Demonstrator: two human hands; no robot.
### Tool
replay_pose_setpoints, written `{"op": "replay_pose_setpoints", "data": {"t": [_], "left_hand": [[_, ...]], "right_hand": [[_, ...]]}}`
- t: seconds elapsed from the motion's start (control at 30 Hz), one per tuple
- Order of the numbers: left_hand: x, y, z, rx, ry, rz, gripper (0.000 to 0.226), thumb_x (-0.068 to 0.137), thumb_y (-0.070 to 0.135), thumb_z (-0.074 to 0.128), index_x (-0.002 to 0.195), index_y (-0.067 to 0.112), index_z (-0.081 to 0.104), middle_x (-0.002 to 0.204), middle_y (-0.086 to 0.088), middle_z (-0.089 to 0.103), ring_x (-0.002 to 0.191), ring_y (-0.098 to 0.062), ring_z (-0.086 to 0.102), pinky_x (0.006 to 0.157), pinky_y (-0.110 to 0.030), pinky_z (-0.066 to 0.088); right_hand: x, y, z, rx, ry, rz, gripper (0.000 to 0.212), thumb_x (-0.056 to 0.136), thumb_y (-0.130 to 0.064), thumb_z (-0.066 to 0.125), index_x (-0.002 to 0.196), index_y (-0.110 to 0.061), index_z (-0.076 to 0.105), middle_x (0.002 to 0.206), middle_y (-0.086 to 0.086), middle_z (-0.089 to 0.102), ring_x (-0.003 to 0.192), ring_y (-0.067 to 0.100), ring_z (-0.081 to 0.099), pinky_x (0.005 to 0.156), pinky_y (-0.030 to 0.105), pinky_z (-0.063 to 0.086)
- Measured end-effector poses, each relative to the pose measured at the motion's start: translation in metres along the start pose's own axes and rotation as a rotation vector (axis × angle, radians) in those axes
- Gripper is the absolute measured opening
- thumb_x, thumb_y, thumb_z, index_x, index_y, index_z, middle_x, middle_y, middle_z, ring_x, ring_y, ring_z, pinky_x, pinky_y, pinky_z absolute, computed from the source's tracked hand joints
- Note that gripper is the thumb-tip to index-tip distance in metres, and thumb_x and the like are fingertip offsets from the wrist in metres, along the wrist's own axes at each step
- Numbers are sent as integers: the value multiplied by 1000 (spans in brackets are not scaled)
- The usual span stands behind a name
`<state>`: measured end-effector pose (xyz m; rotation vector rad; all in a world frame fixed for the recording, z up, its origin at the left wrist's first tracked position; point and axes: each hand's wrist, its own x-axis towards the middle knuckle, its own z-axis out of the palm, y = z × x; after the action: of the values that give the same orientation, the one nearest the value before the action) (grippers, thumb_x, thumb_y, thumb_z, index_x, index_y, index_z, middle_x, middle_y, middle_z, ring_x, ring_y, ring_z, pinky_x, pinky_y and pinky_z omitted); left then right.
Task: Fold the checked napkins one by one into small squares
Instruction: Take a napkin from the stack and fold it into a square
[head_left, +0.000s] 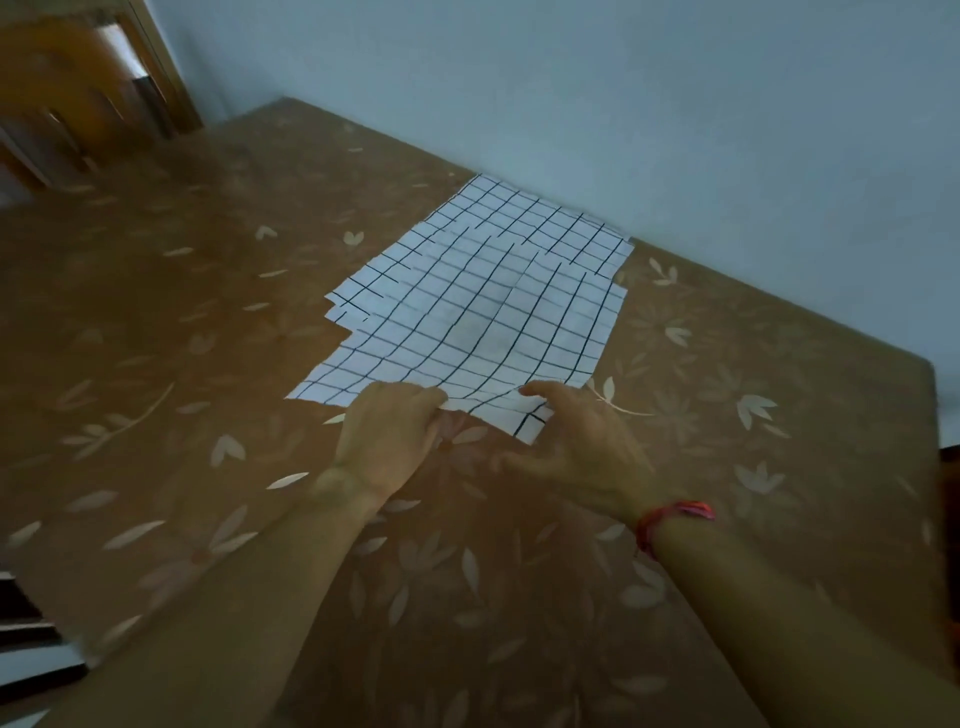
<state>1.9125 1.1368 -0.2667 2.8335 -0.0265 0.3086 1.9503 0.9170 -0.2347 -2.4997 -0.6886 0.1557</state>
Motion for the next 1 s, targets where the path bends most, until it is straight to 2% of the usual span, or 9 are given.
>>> {"op": "replay_pose_setpoints", "data": {"t": [0.07, 0.13, 0.23, 0.37, 0.53, 0.7, 0.83, 0.93, 1.0], "left_hand": [[-16, 10, -12, 9, -14, 26, 17, 88, 26, 60, 86, 13, 71, 73, -2, 68, 72, -26, 64, 67, -39, 51], [-34, 22, -23, 29, -54, 52, 10, 86, 21, 64, 86, 13, 71, 75, -2, 68, 74, -26, 64, 68, -39, 50], [-57, 37, -40, 7, -68, 75, 23, 85, 25, 50, 84, 12, 69, 74, -3, 68, 73, -28, 63, 67, -43, 51], [-97, 52, -62, -19, -79, 51, 40, 84, 40, 35, 80, 17, 67, 70, -1, 65, 70, -27, 61, 61, -35, 45], [-141, 47, -90, 47, -65, -64, 4, 81, 20, 68, 83, 18, 71, 77, -6, 70, 75, -33, 64, 64, -37, 50], [-180, 43, -109, 14, -61, -212, 11, 85, 21, 68, 95, 21, 74, 93, -3, 73, 86, -27, 66, 73, -36, 51], [-209, 44, -116, -197, -102, -260, 11, 88, 18, 67, 95, 18, 75, 95, 2, 74, 89, -19, 66, 83, -35, 52], [-231, 49, -119, -347, -205, -320, 10, 87, 19, 69, 95, 20, 75, 88, 8, 70, 81, -11, 64, 76, -33, 54], [-245, 51, -120, -391, -290, -325, 10, 86, 18, 71, 94, 21, 75, 85, 10, 69, 81, -10, 63, 76, -29, 51]], "right_hand": [[-19, -3, 0, -54, 68, -76, 58, 71, -53, 66, 118, -19, 63, 116, -7, 64, 109, 11, 58, 90, 29, 47], [-35, -3, 0, -64, 85, -55, 37, 73, -22, 68, 110, -18, 69, 121, -1, 66, 117, 18, 57, 92, 42, 50], [-56, -12, -10, -54, 53, 80, 42, 72, 2, 62, 104, -24, 71, 118, -2, 67, 117, 17, 58, 91, 43, 51], [-94, -26, -20, 31, 77, 184, 20, 85, -20, 65, 102, -28, 73, 99, -4, 73, 104, 24, 62, 89, 40, 53], [-144, -37, -42, 121, 112, 194, 20, 86, -22, 68, 104, -16, 74, 105, 0, 73, 95, 9, 66, 87, 19, 50], [-194, -30, -54, 173, 160, 249, 15, 84, -20, 71, 98, -18, 76, 102, -3, 74, 85, 2, 63, 77, 11, 45], [-230, -22, -59, 198, 116, 324, 16, 82, -21, 72, 96, -25, 76, 97, -3, 75, 89, 10, 69, 80, 22, 53], [-257, -18, -60, 170, 58, 413, 11, 80, -27, 73, 91, -24, 76, 72, -1, 73, 67, 12, 68, 67, 32, 56], [-275, -17, -59, 217, 6, 478, 11, 81, -25, 73, 73, -19, 75, 52, -9, 65, 46, 1, 57, 51, 18, 48]]}}
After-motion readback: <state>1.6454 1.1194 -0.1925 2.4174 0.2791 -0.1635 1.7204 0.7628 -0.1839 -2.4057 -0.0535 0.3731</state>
